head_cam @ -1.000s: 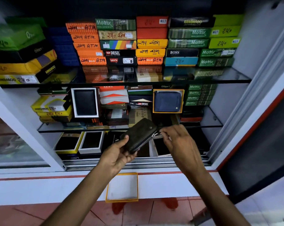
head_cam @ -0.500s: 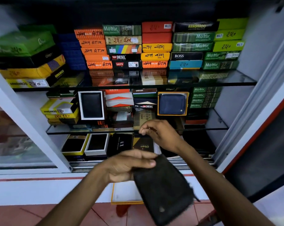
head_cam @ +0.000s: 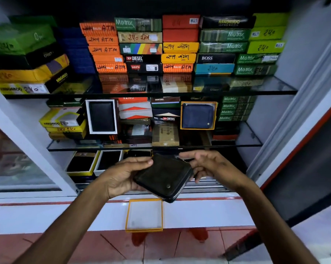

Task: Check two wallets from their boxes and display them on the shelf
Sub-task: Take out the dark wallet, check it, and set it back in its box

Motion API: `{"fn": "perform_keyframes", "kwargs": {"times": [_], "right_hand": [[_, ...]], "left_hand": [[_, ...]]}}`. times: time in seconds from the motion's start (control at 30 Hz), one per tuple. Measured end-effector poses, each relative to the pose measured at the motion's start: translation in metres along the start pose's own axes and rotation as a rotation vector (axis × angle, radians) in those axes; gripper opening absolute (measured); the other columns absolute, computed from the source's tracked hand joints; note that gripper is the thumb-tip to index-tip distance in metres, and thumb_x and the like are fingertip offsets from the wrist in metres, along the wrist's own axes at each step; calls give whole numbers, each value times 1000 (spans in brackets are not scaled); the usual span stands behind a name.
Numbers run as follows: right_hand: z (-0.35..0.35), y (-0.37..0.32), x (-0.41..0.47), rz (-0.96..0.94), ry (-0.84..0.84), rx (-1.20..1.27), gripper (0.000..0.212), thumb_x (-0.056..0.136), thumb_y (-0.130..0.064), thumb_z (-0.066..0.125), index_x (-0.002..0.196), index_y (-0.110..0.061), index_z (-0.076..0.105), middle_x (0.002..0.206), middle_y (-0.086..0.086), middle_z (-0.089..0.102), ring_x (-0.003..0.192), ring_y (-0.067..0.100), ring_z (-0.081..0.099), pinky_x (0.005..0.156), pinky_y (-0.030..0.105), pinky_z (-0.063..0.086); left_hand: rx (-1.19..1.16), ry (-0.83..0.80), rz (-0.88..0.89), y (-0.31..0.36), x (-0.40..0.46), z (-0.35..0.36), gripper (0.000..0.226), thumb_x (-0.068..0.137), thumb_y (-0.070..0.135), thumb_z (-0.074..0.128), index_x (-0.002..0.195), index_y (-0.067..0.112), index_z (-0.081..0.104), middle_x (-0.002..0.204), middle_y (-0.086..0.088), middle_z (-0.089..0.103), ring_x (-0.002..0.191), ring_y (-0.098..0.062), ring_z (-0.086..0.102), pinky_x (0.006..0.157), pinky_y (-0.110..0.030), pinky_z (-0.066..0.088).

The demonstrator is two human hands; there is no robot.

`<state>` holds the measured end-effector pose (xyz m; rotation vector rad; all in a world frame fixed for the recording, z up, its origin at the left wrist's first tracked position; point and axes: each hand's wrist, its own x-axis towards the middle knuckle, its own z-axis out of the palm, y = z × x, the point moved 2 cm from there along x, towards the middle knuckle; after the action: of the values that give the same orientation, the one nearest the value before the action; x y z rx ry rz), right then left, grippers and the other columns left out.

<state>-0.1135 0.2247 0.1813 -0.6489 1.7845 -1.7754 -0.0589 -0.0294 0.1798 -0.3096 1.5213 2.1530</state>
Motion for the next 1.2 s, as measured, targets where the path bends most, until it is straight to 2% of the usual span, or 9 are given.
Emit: {"fn": "perform_keyframes", "kwargs": {"times": [0.13, 0.3, 0.47, 0.6, 0.73, 0.87, 0.93, 1.03, 1.2], "right_hand": [[4, 0, -2, -36, -39, 12, 34, 87, -15, 65, 120, -11, 67, 94, 19, 68, 69, 12, 65, 62, 22, 56], [8, -6, 3, -73, -49, -124, 15, 88, -5, 63, 98, -15, 68, 74, -6, 70, 62, 4, 60, 57, 19, 51], [18, -18, 4, -211, -155, -380, 8, 95, -8, 59, 92, -15, 63, 106, -6, 62, 91, 7, 59, 76, 23, 48], [23, -12, 4, -175, -172, -421, 13, 97, -8, 54, 93, -20, 58, 88, -18, 61, 80, -1, 56, 67, 24, 48], [28, -10, 11, -232, -92, -339, 6, 93, -3, 60, 93, -8, 63, 82, -11, 64, 75, -1, 57, 67, 14, 45], [33, -3, 31, -277, 42, -367, 7, 90, -3, 64, 96, -6, 64, 83, 3, 63, 76, 5, 58, 70, 14, 46], [29, 2, 39, -243, 151, -340, 17, 88, -3, 67, 102, -13, 63, 84, -1, 66, 77, 5, 60, 73, 15, 47], [22, 9, 36, -67, 300, 24, 26, 94, -7, 58, 120, 0, 60, 96, 11, 67, 76, 10, 66, 69, 15, 54], [22, 15, 3, 201, 292, 106, 56, 90, -57, 43, 105, -12, 73, 87, 9, 77, 69, 18, 70, 58, 28, 58]], "left_hand": [[20, 22, 2, 1, 3, -6, 45, 78, 16, 66, 121, 1, 66, 119, -19, 67, 101, -29, 65, 69, -40, 61], [58, -46, -14, 1, 1, -10, 63, 64, 27, 87, 120, 6, 68, 112, -14, 72, 95, -22, 70, 70, -33, 61], [87, -97, -27, 4, -1, -9, 54, 71, 24, 80, 121, 8, 69, 110, -14, 74, 96, -21, 71, 77, -32, 59], [117, -134, -34, 5, -2, -12, 76, 54, 31, 93, 122, 7, 68, 116, -16, 71, 102, -23, 69, 82, -32, 58], [144, -204, -47, 5, -7, -4, 70, 56, 28, 92, 119, 5, 70, 111, -15, 73, 98, -20, 71, 80, -27, 59], [209, -318, -70, 2, -9, 20, 50, 81, 16, 71, 127, -2, 61, 105, -11, 73, 91, -15, 71, 77, -22, 57], [169, -236, -61, 3, -6, 22, 34, 85, 13, 66, 116, 0, 69, 97, -11, 75, 84, -16, 72, 70, -26, 60], [119, -38, -35, 5, -6, 16, 27, 78, 21, 68, 99, 6, 76, 92, -13, 73, 80, -21, 70, 67, -37, 60], [97, 145, 75, 5, -10, 4, 37, 73, 25, 71, 105, 8, 70, 100, -12, 74, 85, -21, 71, 61, -34, 60]]}}
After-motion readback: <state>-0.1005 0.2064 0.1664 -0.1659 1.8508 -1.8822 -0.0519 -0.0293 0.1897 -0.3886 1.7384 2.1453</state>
